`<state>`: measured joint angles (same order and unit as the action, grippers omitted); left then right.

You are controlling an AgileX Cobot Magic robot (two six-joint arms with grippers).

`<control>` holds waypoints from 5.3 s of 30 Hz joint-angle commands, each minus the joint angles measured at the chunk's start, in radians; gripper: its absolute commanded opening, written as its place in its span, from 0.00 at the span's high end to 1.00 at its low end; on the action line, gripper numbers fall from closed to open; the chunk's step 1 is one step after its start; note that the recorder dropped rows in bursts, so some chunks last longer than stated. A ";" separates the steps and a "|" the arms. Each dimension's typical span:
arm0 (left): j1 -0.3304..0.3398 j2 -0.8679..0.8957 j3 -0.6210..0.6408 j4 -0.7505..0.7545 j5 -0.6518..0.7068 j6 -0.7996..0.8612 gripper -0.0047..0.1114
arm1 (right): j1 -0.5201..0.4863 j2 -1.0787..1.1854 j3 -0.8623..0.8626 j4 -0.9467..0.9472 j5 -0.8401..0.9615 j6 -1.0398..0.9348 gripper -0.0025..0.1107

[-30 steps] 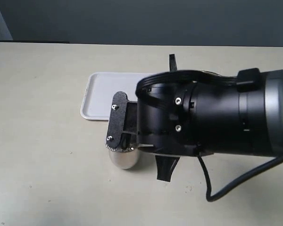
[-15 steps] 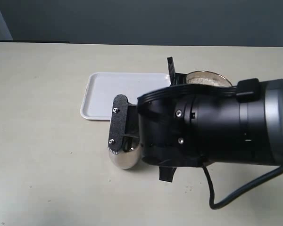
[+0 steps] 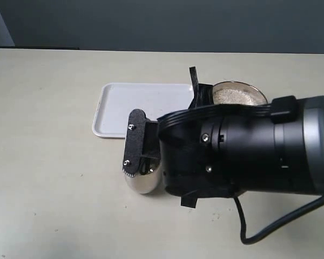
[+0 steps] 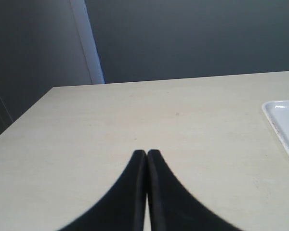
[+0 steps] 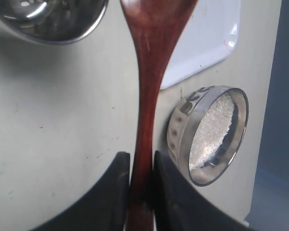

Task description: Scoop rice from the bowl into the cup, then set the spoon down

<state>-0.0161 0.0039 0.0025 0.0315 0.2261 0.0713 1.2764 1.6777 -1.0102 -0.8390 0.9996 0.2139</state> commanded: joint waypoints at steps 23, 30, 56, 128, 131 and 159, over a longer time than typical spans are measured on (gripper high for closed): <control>-0.006 -0.004 -0.003 0.000 -0.009 -0.005 0.96 | 0.003 -0.009 0.003 0.063 -0.033 0.102 0.98; -0.006 -0.004 -0.003 0.000 -0.009 -0.005 0.96 | 0.003 -0.009 0.003 0.063 -0.057 0.102 0.98; -0.006 -0.004 -0.003 0.000 -0.009 -0.005 0.96 | -0.418 0.000 -0.013 0.034 -0.732 0.102 0.98; -0.005 -0.004 -0.003 0.005 -0.009 -0.005 0.96 | 0.128 -0.099 0.321 -0.485 -0.112 0.424 0.98; -0.005 -0.004 -0.003 0.005 -0.009 -0.005 0.96 | 0.145 -0.099 0.337 -0.571 -0.081 0.479 0.98; -0.005 -0.004 -0.003 0.007 -0.009 -0.005 0.96 | 0.185 -0.099 0.396 -0.627 -0.041 0.613 0.98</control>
<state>-0.0161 0.0039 0.0025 0.0333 0.2261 0.0713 1.4590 1.5866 -0.6172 -1.4560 0.9460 0.8186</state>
